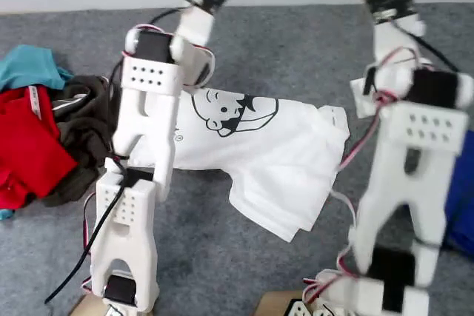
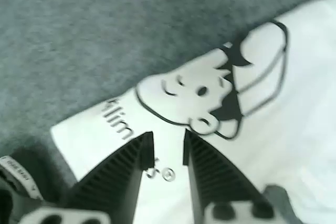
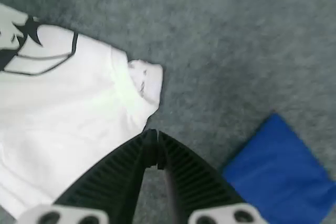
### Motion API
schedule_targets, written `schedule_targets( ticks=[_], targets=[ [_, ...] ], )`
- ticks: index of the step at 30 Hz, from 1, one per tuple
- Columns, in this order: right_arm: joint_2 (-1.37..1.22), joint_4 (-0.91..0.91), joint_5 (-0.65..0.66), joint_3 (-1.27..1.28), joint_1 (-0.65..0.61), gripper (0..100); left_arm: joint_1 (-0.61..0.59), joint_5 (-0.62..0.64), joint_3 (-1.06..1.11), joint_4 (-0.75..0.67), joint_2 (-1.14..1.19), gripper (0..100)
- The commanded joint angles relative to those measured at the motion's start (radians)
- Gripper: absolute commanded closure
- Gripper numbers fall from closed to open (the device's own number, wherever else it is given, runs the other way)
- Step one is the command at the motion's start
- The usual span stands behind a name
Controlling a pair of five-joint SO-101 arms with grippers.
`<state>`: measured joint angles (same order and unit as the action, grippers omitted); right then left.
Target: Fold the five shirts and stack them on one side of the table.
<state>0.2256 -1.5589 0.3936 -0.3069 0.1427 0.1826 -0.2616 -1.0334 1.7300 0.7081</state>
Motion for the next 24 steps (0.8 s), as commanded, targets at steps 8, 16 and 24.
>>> schedule_targets(
  ticks=[8, 16, 24],
  targets=[
    [0.397, -0.010, -0.006, -0.008, 0.156, 98.6, 0.221, -0.132, 0.312, 0.028, -0.198, 90],
    [0.447, -0.107, -0.005, -0.008, 0.374, 98.4, 0.414, -0.275, 0.532, 0.026, -0.216, 87],
    [0.490, -0.197, 0.002, -0.008, 0.572, 98.4, 0.476, -0.400, 0.628, 0.025, -0.212, 80]
  ],
)
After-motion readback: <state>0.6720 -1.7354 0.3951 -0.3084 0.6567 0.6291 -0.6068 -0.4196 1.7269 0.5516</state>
